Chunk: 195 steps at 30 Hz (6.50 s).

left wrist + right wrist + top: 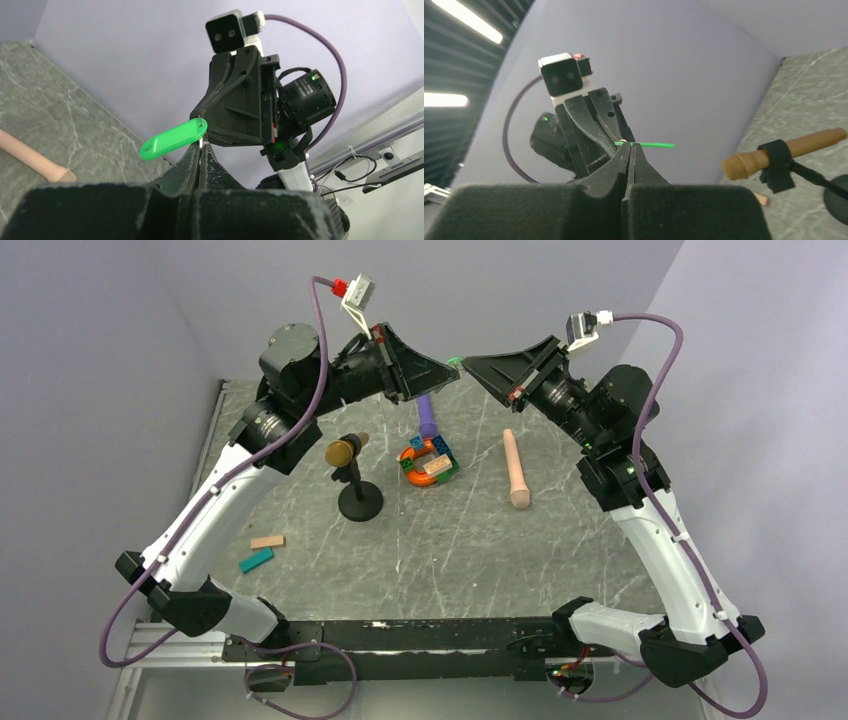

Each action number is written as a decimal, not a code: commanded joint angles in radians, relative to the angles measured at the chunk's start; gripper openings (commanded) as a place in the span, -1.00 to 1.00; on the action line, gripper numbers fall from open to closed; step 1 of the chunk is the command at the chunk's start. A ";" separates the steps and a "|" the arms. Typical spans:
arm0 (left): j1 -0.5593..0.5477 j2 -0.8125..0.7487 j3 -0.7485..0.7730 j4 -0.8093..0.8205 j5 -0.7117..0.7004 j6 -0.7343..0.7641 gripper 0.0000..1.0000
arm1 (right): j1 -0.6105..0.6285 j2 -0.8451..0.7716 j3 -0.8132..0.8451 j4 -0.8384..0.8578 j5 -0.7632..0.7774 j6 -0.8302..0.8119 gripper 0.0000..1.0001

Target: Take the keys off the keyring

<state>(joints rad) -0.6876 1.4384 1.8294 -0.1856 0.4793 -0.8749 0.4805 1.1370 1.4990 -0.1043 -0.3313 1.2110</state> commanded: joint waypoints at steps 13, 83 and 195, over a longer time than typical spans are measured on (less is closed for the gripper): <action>-0.006 -0.065 0.039 -0.126 0.081 0.051 -1.00 | 0.011 -0.036 0.109 -0.126 -0.143 -0.291 -1.00; 0.181 -0.125 -0.089 -0.317 0.517 0.466 0.46 | 0.094 0.207 0.484 -0.914 -0.463 -0.676 -1.00; 0.086 -0.237 -0.035 -0.140 0.160 0.277 0.91 | 0.039 0.119 0.289 -0.241 -0.490 -0.426 -1.00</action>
<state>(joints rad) -0.6250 1.2091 1.6695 -0.1261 0.5476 -0.8131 0.5442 1.2896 1.7775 -0.2859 -0.7052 0.8211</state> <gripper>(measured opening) 0.929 0.014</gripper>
